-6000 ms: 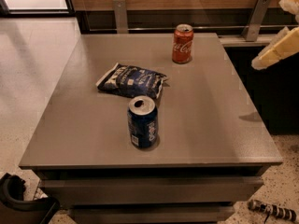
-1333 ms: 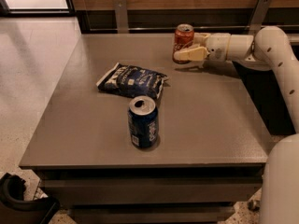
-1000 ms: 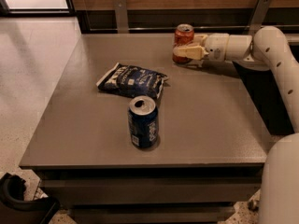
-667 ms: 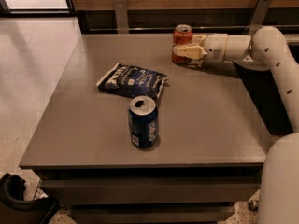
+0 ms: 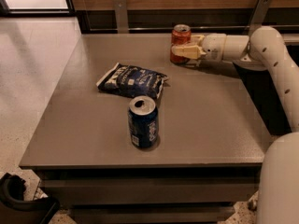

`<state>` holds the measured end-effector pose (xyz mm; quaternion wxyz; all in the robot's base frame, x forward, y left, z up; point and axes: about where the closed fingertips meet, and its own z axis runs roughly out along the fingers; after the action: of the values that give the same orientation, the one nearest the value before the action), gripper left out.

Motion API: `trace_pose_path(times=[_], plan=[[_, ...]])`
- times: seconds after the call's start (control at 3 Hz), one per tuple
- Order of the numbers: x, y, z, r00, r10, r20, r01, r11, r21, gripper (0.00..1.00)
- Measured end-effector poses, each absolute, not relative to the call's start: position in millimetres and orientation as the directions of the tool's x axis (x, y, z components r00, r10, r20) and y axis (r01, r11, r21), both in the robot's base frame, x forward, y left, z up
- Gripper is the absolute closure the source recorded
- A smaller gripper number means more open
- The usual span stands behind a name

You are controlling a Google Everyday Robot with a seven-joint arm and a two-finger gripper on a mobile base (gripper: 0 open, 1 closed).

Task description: Knock coke can over

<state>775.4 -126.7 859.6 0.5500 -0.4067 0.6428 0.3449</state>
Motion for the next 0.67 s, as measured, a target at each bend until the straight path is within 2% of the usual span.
trace_pose_path(times=[0.33,0.67], plan=[[774.5,-127.9,866.6,-0.081,-0.199,-0.977,-0.901,0.435,-0.014,1.0],[769.0,-135.6,889.8,-0.126,-0.362,-0.923,-0.897,0.439,-0.05,1.0]])
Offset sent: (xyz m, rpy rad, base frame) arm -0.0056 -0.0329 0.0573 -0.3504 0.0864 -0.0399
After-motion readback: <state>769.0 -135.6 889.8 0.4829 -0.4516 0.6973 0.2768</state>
